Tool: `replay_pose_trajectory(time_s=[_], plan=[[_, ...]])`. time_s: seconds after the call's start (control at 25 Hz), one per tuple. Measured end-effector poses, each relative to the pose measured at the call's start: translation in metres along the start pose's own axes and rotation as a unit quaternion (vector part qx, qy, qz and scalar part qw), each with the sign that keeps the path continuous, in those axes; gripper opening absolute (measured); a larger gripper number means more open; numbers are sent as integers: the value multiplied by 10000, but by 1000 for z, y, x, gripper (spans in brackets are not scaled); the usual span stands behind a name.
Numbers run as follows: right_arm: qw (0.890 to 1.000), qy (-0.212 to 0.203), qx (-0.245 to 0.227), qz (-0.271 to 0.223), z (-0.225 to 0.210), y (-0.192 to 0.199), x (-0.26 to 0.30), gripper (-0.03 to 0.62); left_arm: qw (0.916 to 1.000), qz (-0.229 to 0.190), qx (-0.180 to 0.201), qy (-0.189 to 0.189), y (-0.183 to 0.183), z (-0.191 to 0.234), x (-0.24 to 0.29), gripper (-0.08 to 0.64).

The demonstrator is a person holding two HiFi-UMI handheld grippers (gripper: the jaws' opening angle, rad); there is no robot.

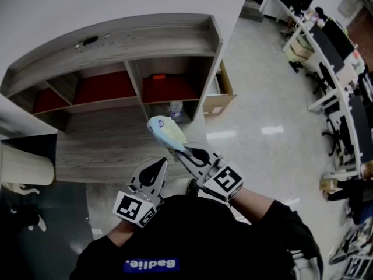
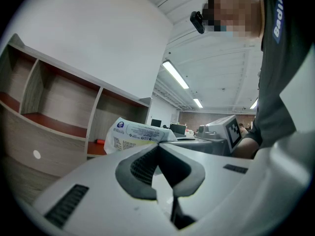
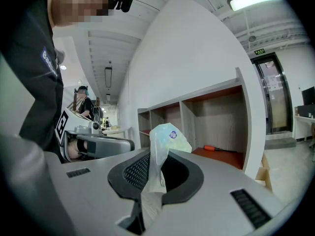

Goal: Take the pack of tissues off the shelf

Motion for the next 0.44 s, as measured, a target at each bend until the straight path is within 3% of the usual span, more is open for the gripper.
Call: replay_pose_trajectory(time_s=[0.44], plan=[[10000,2,14,-3,3,1,-6,57,10000,-20,24,-15,0,-7,-3,2]])
Point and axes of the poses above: the fingertips, and each gripper's own axes: x forward along the fingers, z to its left, y out of its underside, the point moved 2 cm from there along -x, backward along the fingers, and after that the axes turned 13 degrees about z, right-handed, at the moved point
